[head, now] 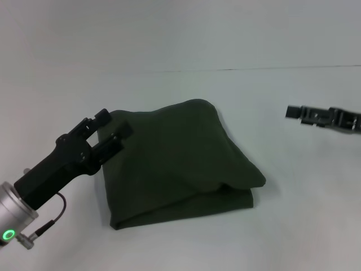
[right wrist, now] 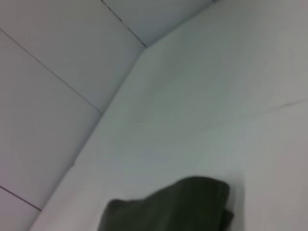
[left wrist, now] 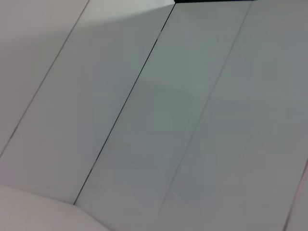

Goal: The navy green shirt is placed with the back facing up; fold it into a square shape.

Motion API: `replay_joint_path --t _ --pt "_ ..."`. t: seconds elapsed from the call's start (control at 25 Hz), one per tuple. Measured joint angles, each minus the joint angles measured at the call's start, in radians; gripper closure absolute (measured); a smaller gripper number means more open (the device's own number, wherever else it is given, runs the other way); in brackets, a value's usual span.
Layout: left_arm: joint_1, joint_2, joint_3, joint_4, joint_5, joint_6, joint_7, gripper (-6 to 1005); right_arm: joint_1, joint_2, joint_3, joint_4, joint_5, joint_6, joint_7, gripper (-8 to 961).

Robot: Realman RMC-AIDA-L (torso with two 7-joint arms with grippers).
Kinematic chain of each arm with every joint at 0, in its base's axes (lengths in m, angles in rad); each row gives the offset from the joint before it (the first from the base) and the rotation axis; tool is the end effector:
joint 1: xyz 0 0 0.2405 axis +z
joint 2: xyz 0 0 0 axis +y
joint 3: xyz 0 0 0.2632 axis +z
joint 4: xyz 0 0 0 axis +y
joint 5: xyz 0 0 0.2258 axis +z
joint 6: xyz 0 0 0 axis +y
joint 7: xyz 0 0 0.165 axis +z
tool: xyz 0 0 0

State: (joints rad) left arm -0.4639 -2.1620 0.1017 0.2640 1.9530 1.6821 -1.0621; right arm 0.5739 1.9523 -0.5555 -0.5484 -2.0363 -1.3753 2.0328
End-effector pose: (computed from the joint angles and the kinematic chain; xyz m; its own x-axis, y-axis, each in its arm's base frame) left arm -0.2784 0.3080 -0.0436 0.3402 0.2130 0.9159 0.6897 -0.7186 -0.0891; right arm 0.3141 0.3949 0.0328 0.2726 -0.7446 -0.6093 -0.9329 -0.3594 0.0217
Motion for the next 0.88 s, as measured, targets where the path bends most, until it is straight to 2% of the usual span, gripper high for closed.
replay_joint_path --t 0.24,0.4,0.64,0.88 --pt "0.001 0.002 0.010 0.058 0.007 -0.019 0.011 209 0.032 0.001 -0.113 0.096 -0.003 0.107 0.016 72" --pt "0.013 0.007 0.038 0.081 0.011 -0.033 0.045 209 0.071 0.018 -0.177 0.141 -0.016 0.174 0.032 80" --pt "0.026 0.008 0.046 0.089 0.007 -0.063 0.055 210 0.117 0.052 -0.207 0.169 -0.048 0.236 0.046 93" --pt "0.028 0.007 0.042 0.090 0.005 -0.067 0.056 210 0.142 0.067 -0.215 0.175 -0.060 0.248 0.060 106"
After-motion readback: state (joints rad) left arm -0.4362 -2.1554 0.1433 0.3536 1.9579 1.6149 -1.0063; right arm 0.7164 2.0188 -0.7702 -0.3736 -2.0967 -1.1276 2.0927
